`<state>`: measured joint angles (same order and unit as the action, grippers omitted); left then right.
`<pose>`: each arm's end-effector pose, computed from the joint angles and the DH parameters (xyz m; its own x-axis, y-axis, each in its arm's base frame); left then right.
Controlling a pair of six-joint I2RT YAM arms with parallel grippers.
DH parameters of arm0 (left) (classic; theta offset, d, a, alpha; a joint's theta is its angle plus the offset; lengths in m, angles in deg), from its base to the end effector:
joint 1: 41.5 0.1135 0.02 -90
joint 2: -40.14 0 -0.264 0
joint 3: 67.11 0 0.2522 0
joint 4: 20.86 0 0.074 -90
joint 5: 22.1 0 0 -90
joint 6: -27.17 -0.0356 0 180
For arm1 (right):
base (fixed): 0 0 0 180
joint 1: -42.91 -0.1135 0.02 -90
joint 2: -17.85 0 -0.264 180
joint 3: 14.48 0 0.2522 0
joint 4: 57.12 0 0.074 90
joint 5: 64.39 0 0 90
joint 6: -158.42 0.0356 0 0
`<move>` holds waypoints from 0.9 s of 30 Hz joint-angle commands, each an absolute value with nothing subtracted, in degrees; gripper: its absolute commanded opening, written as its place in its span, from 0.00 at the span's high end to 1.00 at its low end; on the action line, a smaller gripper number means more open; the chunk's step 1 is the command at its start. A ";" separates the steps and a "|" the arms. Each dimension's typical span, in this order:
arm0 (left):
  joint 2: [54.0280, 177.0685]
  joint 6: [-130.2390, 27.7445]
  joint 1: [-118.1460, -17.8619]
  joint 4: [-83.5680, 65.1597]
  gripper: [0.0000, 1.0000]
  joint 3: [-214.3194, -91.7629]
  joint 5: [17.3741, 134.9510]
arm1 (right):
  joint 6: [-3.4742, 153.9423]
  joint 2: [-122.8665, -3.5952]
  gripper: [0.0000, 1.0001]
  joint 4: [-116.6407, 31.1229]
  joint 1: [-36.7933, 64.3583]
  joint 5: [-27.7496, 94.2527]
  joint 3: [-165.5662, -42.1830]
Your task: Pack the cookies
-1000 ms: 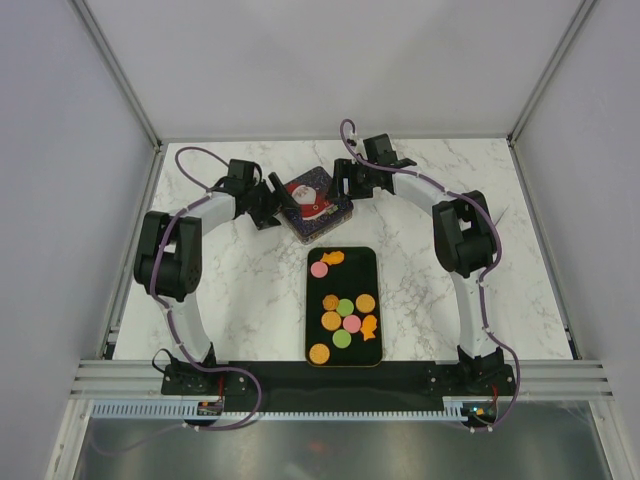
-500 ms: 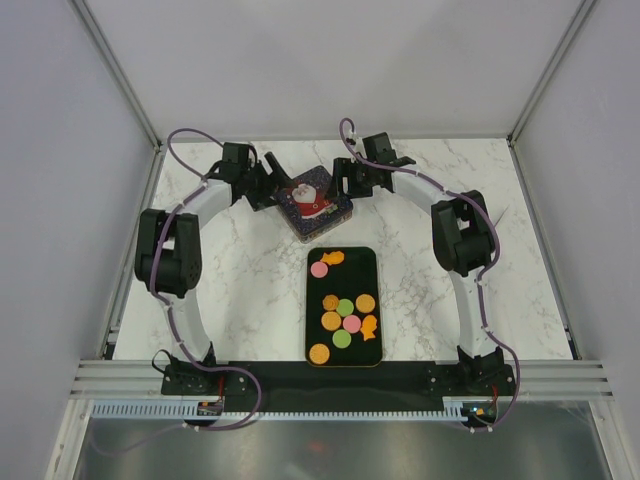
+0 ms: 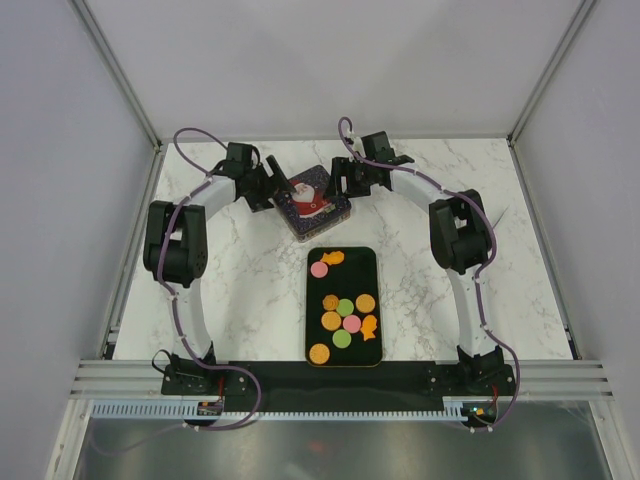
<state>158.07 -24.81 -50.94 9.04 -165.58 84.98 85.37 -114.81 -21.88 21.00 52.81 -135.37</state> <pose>0.4440 -0.0844 0.1808 -0.8025 -0.4634 -0.3758 -0.1889 0.7948 -0.5767 0.4744 0.2083 0.1789 -0.8302 -0.0544 -0.5548 -0.3962 0.7577 0.5186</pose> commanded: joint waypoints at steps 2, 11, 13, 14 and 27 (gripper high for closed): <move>159.50 -27.84 -49.33 9.69 0.07 -167.97 81.52 | 83.19 -117.24 0.20 -19.89 20.59 52.42 -136.70; 160.64 -29.43 -48.63 5.56 0.07 -170.25 84.42 | 83.10 -117.50 0.20 -19.54 20.59 52.42 -137.22; 162.12 -29.60 -48.36 5.47 0.07 -171.31 85.56 | 83.27 -117.68 0.20 -19.54 20.67 52.68 -137.40; 162.57 -29.69 -48.10 5.29 0.08 -172.27 85.92 | 83.27 -117.76 0.20 -19.54 20.59 52.68 -137.40; 165.91 -26.97 -48.89 2.14 0.20 -167.28 86.63 | 84.41 -119.35 0.20 -19.45 20.59 54.35 -139.77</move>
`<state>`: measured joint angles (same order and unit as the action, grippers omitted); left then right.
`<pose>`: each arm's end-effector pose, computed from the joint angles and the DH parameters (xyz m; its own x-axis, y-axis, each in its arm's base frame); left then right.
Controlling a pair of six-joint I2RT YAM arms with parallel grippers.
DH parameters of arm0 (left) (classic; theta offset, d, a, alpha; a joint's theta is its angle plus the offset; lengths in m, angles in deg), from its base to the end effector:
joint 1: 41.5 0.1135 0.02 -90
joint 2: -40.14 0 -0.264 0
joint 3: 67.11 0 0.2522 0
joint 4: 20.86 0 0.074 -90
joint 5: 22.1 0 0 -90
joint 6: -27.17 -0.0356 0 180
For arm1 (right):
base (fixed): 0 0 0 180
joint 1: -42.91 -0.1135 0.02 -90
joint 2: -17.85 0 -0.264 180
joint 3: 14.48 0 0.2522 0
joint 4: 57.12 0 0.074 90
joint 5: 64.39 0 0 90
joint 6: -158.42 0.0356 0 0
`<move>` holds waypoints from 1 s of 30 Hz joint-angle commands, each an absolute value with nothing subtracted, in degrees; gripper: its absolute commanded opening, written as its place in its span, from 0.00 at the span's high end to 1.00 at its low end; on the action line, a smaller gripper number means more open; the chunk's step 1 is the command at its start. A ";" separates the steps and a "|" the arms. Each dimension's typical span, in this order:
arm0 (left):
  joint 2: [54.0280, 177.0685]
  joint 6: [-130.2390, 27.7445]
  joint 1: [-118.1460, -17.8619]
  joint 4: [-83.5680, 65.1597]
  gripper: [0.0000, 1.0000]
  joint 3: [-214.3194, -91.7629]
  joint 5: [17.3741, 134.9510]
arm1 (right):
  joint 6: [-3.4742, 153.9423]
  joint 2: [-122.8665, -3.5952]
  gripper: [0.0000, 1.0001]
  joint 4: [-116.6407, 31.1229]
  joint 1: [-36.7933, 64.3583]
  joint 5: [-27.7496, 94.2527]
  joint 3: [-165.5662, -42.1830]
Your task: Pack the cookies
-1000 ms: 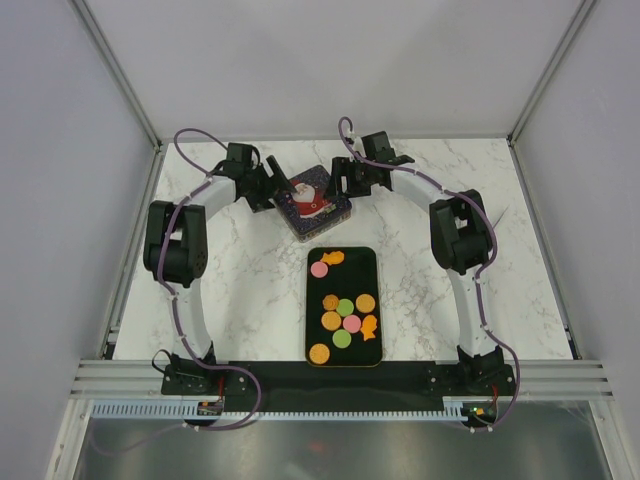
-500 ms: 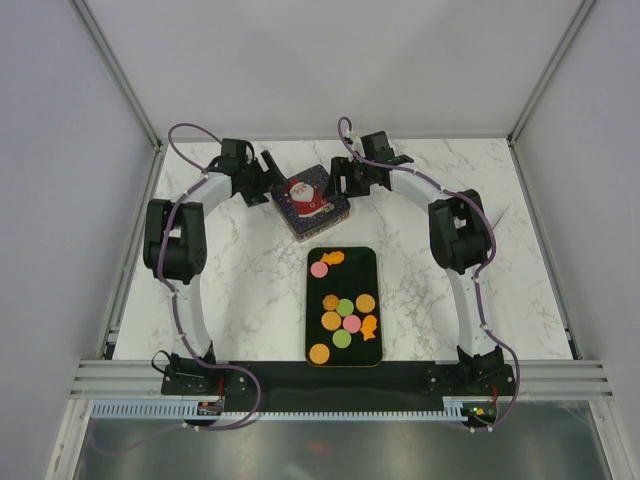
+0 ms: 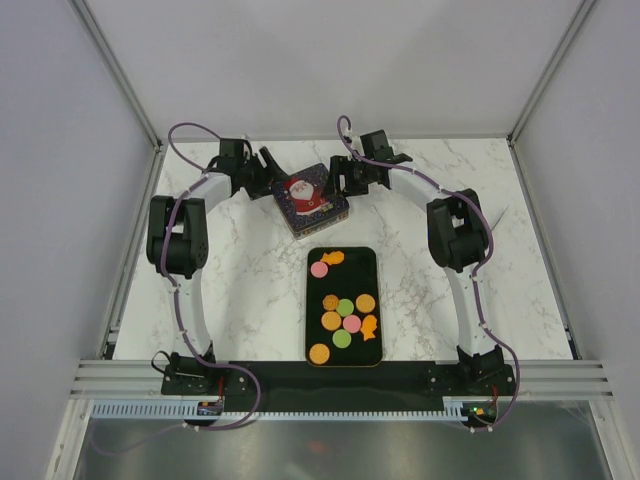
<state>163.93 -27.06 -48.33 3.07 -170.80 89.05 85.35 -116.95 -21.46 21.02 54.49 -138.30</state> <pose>0.4758 -0.0699 0.1717 -0.7753 -0.4562 -0.4368 -0.1044 0.7746 -0.6237 0.4815 0.2120 0.1763 -0.8301 -0.0587 -0.5546 -0.4102 0.7380 0.5359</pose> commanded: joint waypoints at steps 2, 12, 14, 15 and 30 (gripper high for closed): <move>165.83 -26.09 -49.59 2.04 0.24 -165.60 85.57 | 84.85 -119.87 0.20 -19.45 20.59 55.14 -140.30; 166.09 -24.95 -51.70 3.97 0.33 -162.43 80.91 | 85.73 -120.40 0.20 -19.54 20.50 56.98 -140.30; 166.53 -25.21 -51.87 5.55 0.27 -163.66 80.74 | 85.91 -120.32 0.20 -19.54 20.32 58.04 -139.78; 166.62 -25.38 -51.96 6.08 0.25 -164.10 80.73 | 86.00 -119.88 0.20 -19.62 20.23 58.48 -139.43; 168.72 -30.04 -53.28 13.73 0.17 -171.92 80.82 | 92.85 -105.12 0.20 -38.59 14.88 61.91 -112.27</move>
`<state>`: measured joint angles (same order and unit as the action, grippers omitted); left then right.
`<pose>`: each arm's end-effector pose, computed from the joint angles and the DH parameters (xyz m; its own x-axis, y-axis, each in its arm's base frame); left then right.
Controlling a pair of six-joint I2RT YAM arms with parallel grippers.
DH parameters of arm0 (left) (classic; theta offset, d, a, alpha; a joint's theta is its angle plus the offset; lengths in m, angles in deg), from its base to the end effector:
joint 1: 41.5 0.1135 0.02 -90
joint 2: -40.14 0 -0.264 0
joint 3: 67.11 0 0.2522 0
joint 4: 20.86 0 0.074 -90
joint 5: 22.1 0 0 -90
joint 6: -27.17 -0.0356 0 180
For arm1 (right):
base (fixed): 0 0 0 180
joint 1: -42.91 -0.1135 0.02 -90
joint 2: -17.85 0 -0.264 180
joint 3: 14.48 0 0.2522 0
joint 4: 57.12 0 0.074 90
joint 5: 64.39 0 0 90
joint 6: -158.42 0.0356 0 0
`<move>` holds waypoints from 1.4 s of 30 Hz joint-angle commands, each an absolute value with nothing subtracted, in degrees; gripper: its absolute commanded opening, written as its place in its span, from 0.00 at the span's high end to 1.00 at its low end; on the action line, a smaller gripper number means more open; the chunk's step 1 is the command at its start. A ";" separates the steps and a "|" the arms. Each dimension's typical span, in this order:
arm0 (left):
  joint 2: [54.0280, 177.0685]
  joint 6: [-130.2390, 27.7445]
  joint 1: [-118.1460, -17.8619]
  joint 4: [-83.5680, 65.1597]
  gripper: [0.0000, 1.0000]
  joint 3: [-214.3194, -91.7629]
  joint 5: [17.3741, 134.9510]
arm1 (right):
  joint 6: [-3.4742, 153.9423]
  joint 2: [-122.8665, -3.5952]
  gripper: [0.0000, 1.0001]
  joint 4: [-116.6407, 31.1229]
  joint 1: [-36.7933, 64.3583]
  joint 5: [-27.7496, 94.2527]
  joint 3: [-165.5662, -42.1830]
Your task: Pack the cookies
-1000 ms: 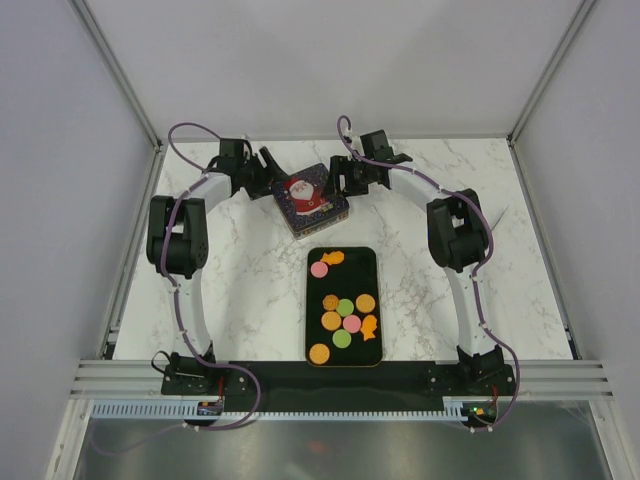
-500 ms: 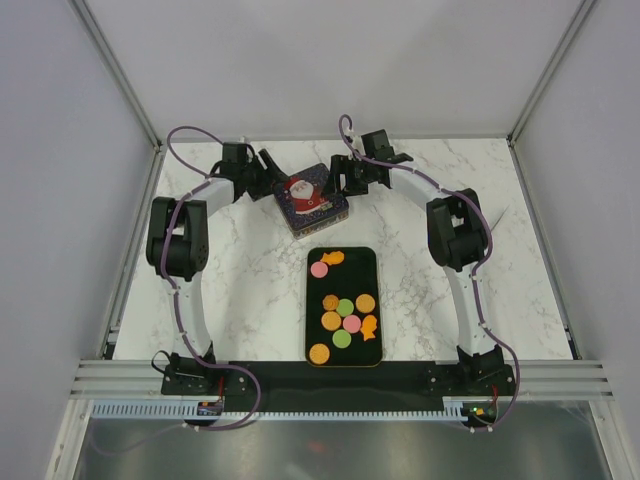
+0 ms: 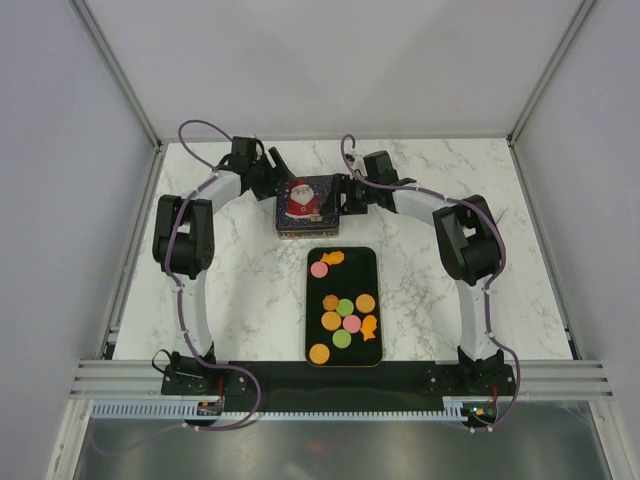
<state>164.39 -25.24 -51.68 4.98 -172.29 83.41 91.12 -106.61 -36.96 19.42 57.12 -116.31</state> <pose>0.4743 -0.0948 0.1729 -0.7682 -0.4592 -0.4460 -0.1412 0.8011 -0.5816 0.4317 0.2079 0.1632 -0.8416 -0.0070 -0.5400 -0.3976 0.6848 0.6107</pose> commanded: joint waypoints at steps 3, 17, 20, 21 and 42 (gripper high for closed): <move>169.69 -31.71 -53.72 14.69 0.16 -173.68 81.61 | 93.03 -104.50 0.20 -39.49 13.47 62.00 -110.77; 170.92 -36.63 -54.25 18.48 0.14 -178.43 80.91 | 99.09 -99.22 0.18 -39.66 20.23 49.87 -112.17; 171.19 -36.90 -54.34 18.65 0.14 -178.43 80.73 | 101.46 -102.72 0.18 -40.62 21.72 48.73 -114.54; 171.19 -36.99 -54.34 18.74 0.14 -178.52 80.73 | 101.99 -103.61 0.18 -40.72 22.08 48.46 -116.12; 171.54 -36.55 -56.18 19.36 0.15 -177.99 78.71 | 109.90 -113.46 0.39 -49.68 22.43 50.40 -115.62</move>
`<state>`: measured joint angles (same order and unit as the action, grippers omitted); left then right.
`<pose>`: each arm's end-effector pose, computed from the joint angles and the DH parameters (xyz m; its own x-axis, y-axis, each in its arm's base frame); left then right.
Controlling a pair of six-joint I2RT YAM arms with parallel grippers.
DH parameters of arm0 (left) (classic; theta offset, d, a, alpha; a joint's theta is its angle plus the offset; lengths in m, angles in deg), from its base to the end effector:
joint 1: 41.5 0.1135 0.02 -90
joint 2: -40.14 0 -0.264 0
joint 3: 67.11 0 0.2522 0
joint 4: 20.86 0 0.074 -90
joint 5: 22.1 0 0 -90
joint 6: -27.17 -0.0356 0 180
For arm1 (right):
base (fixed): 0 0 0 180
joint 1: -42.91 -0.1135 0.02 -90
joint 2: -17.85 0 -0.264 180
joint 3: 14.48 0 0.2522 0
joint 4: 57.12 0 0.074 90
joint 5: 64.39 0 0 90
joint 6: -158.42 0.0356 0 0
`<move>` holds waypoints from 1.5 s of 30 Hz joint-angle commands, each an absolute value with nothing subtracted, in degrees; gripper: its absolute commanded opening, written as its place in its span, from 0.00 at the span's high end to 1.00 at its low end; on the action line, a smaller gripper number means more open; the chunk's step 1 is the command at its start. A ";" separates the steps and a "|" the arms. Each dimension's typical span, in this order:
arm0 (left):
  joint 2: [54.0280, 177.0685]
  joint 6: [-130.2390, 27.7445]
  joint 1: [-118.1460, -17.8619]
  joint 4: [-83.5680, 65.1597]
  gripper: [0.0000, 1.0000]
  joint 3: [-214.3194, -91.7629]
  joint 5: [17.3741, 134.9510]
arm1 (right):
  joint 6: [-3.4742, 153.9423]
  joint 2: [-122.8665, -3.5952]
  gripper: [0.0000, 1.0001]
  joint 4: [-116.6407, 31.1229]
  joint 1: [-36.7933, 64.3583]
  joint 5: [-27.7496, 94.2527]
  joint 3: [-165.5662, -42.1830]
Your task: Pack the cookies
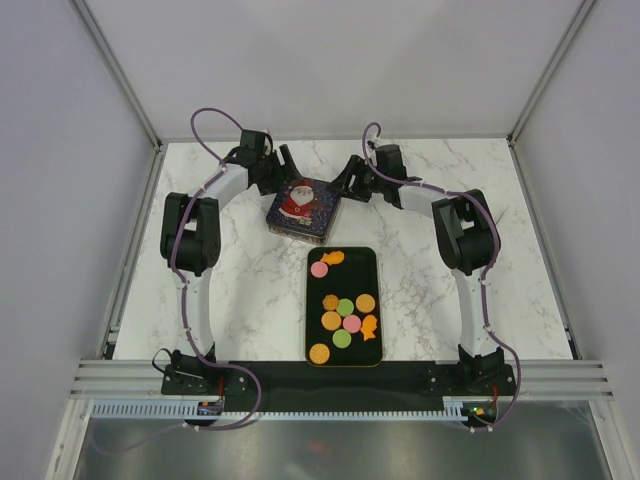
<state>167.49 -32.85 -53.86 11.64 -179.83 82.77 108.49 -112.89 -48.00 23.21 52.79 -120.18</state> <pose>0.4844 -0.1155 0.1802 -0.8087 -0.3172 -0.4953 -0.0308 0.8638 -0.5029 0.4730 0.1866 0.1474 -0.8267 0.3123 -0.4681 -0.1615 0.6653 0.7289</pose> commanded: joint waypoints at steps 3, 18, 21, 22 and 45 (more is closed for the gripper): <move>171.54 -35.93 -56.44 19.44 0.15 -177.73 78.01 | 111.13 -113.37 0.51 -51.88 22.43 50.40 -112.88; 171.01 -35.05 -56.80 19.35 0.15 -177.11 77.57 | 116.49 -111.17 0.85 -61.81 24.36 51.45 -102.60; 170.84 -35.14 -57.06 19.35 0.15 -177.46 77.48 | 116.06 -110.04 0.95 -61.37 23.84 49.97 -101.20; 170.84 -35.23 -57.15 19.27 0.15 -177.72 77.39 | 115.36 -109.07 0.97 -60.94 23.58 49.43 -100.75; 171.19 -36.46 -57.76 20.76 0.12 -182.74 77.22 | 116.32 -102.39 0.53 -58.03 24.36 47.23 -95.12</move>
<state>167.91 -33.05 -56.77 14.75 -182.30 80.37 119.20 -102.26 -69.35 23.49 46.32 -96.84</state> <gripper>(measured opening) 0.878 0.503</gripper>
